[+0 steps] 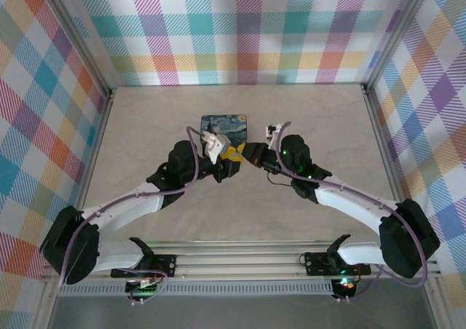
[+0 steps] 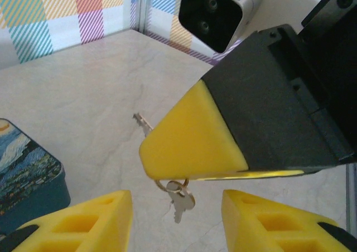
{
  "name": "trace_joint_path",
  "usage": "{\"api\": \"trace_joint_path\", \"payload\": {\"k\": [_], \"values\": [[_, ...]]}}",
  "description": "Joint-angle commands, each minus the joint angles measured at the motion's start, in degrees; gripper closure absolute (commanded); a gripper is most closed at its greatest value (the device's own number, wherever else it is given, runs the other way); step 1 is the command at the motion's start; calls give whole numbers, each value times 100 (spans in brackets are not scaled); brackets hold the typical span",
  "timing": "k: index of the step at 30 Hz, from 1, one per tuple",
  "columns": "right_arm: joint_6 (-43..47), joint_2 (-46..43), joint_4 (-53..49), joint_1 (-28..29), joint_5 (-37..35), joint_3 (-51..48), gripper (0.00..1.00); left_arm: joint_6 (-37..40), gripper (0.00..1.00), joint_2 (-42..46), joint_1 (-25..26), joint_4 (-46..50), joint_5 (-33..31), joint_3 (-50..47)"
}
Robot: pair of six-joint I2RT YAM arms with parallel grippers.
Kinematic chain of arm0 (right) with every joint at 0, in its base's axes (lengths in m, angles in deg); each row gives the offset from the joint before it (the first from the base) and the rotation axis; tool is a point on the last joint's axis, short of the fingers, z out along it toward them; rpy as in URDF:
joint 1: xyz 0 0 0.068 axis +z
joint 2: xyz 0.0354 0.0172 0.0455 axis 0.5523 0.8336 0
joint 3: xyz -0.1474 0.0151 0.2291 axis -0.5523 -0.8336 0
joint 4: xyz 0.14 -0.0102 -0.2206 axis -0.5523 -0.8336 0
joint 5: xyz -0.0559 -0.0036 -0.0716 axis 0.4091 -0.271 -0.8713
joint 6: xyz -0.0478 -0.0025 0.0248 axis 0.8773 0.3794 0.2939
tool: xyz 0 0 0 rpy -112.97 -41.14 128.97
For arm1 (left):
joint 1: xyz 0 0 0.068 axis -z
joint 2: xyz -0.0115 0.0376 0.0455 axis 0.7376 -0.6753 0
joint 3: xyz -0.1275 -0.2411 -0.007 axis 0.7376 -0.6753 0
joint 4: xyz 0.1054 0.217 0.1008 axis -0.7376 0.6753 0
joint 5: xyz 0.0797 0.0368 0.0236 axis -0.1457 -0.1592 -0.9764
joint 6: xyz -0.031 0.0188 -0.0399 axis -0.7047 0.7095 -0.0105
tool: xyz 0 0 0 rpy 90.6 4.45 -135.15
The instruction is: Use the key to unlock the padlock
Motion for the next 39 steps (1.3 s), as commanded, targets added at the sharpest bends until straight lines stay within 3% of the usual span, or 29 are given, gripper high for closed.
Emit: {"api": "trace_joint_path", "payload": {"k": [1,4,11,16,21,24,39], "values": [[-65,-105,12,26,-41,207,100,128,56,-134,96,-275,58,221],[-92,-101,8,26,9,225,100,141,66,-234,100,-261,49,316],[-93,-116,-28,24,151,226,100,267,100,-355,101,-101,57,436],[-75,-227,-126,26,190,197,97,409,100,-278,98,124,42,394],[12,-351,-355,20,148,316,77,497,100,-175,94,320,84,369],[147,-373,-704,-13,211,505,69,538,100,-131,96,410,100,353],[342,-223,-1619,-254,695,809,64,684,100,63,98,779,250,422]]}}
